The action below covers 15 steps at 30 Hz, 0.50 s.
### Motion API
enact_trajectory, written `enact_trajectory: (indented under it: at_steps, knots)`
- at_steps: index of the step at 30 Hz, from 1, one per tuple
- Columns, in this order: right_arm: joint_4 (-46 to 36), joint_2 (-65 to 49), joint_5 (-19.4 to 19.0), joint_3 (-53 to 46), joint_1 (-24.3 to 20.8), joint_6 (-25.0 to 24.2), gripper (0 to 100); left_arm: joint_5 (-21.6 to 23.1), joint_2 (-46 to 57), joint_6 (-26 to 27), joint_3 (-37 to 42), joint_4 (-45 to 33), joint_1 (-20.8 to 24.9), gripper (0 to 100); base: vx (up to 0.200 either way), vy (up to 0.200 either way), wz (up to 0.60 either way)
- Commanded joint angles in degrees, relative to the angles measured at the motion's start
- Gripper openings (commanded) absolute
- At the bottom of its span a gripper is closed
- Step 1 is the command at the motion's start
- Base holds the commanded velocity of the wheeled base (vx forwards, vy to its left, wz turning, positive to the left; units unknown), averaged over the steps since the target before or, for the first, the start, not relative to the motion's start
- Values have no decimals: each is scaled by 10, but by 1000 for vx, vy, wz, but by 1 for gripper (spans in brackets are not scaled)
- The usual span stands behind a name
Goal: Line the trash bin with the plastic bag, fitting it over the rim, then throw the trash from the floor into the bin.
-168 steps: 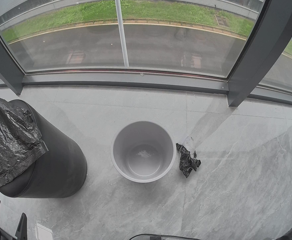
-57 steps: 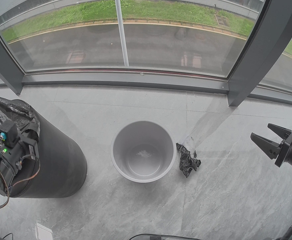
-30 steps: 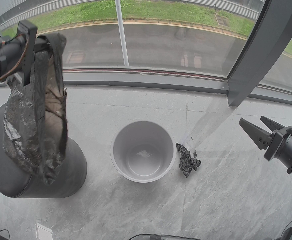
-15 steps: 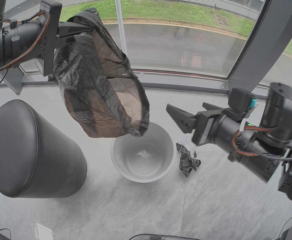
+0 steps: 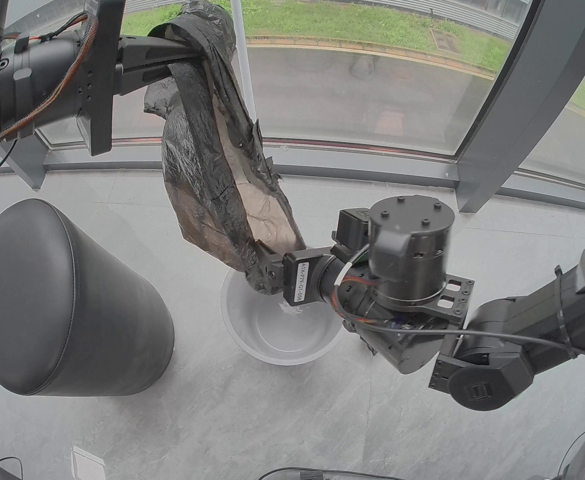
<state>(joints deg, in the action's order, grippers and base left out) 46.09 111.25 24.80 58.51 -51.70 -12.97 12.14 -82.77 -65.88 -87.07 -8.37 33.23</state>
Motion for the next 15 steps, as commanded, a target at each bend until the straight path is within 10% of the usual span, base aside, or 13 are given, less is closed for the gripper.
enact_trajectory:
  at_steps: [1,15]
  knots:
    - [-1,50,18,27,0,11,100,11,13,-1,3,-2,4,0,0,0,0]
    - [3,79,21,31,5,13,100,13,23,-1,16,3,4,0,0,0,0]
